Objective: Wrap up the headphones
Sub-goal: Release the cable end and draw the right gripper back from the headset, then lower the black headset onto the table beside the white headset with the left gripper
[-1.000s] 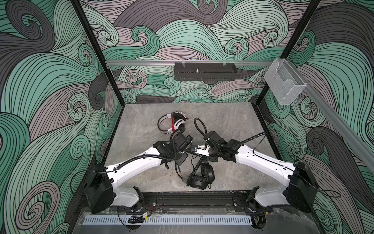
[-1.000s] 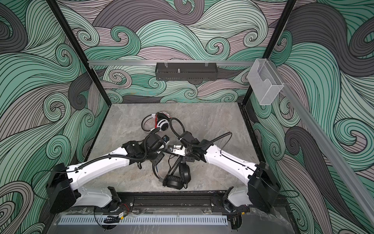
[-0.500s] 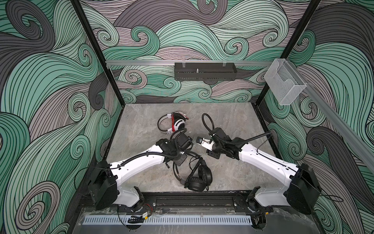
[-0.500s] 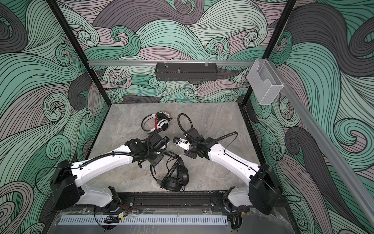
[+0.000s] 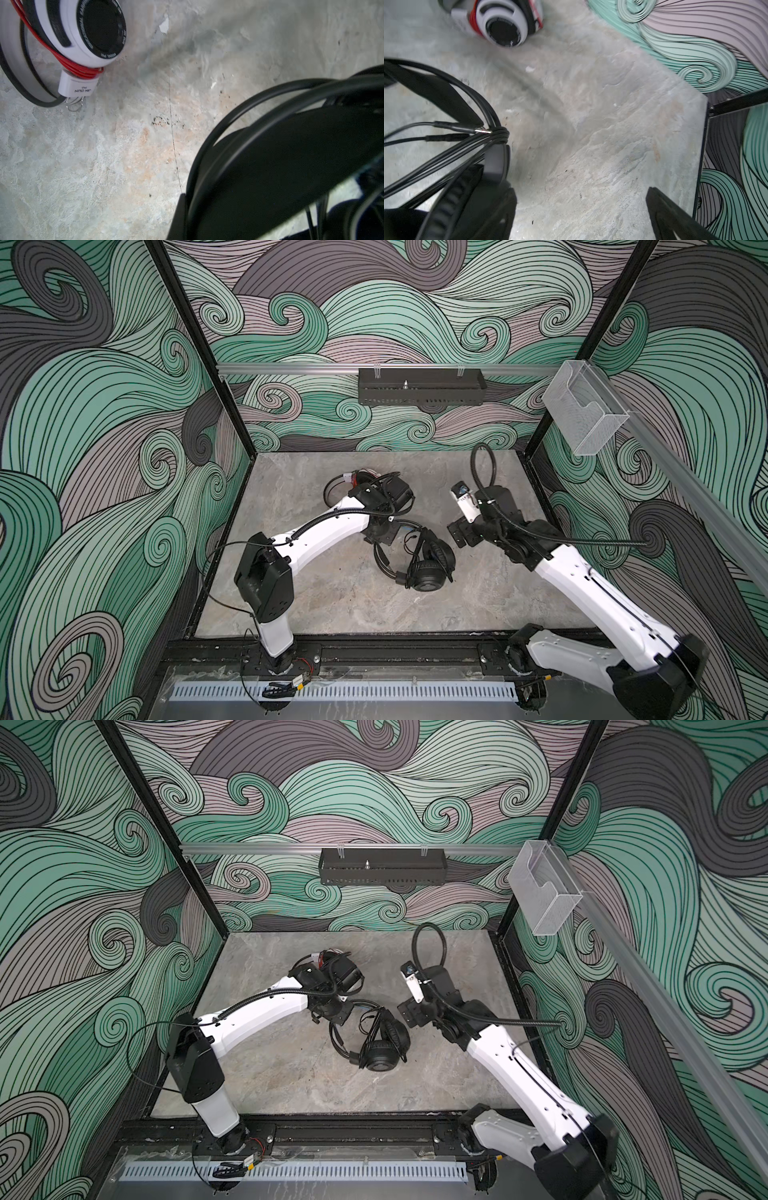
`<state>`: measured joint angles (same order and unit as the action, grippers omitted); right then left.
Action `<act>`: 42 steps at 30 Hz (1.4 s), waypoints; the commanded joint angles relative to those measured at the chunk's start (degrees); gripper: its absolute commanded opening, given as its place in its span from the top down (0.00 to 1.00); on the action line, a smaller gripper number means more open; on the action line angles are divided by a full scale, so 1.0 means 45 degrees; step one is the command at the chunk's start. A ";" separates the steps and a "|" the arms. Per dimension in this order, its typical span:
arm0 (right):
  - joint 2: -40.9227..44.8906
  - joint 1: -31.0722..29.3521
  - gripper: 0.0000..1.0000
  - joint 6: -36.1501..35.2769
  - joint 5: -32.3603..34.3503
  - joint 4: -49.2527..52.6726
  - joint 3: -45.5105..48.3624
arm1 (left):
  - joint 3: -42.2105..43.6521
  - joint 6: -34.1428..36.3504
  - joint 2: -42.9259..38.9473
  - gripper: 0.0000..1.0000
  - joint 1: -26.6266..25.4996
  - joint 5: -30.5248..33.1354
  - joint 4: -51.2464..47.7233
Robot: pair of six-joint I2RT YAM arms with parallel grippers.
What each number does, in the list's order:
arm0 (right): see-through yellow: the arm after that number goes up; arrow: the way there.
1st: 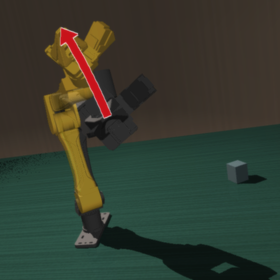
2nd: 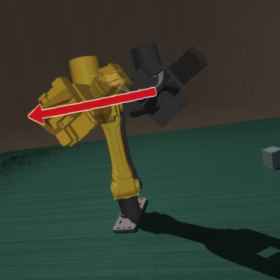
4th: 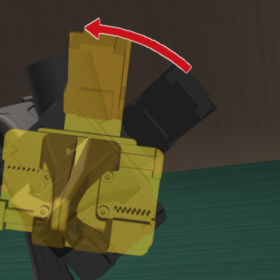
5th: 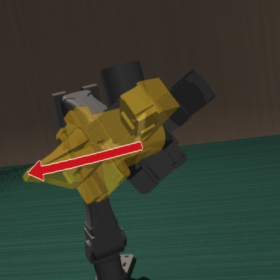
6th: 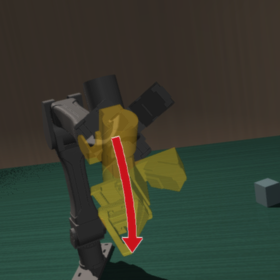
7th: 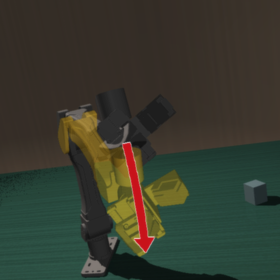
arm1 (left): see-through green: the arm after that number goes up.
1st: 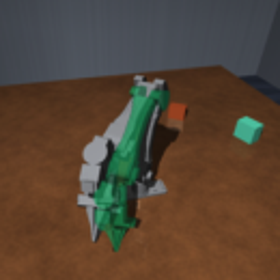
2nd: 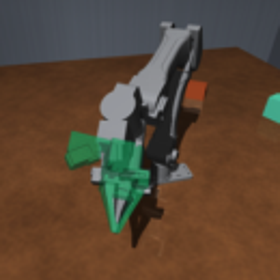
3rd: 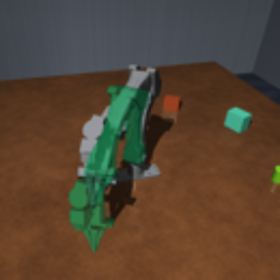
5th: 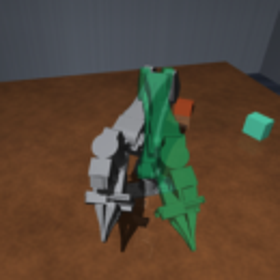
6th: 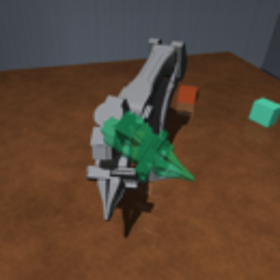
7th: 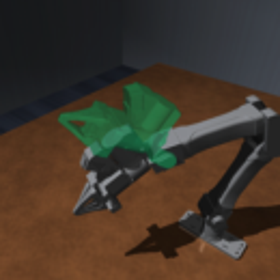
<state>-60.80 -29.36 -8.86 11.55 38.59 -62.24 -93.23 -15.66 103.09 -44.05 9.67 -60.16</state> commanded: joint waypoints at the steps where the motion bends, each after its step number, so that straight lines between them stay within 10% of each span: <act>1: 0.0927 0.0324 0.01 0.1734 -0.0744 0.0885 -0.0542 | -0.2006 -0.0739 0.1069 1.00 0.0454 -0.0445 -0.0513; 20: 0.3211 0.0307 0.01 0.2040 -0.2256 0.3349 -0.0525 | -1.0992 -0.0680 0.8559 1.00 0.1749 -0.0078 -0.0389; 42: 0.2916 -0.0113 0.01 0.1780 -0.2120 0.3330 -0.0603 | -1.0592 -0.0902 0.9955 0.98 0.2310 -0.0194 0.1475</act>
<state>-47.29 -29.19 -0.10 1.52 53.08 -64.69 -140.53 -17.89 147.35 -34.46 9.54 -57.08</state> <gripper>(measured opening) 0.991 0.057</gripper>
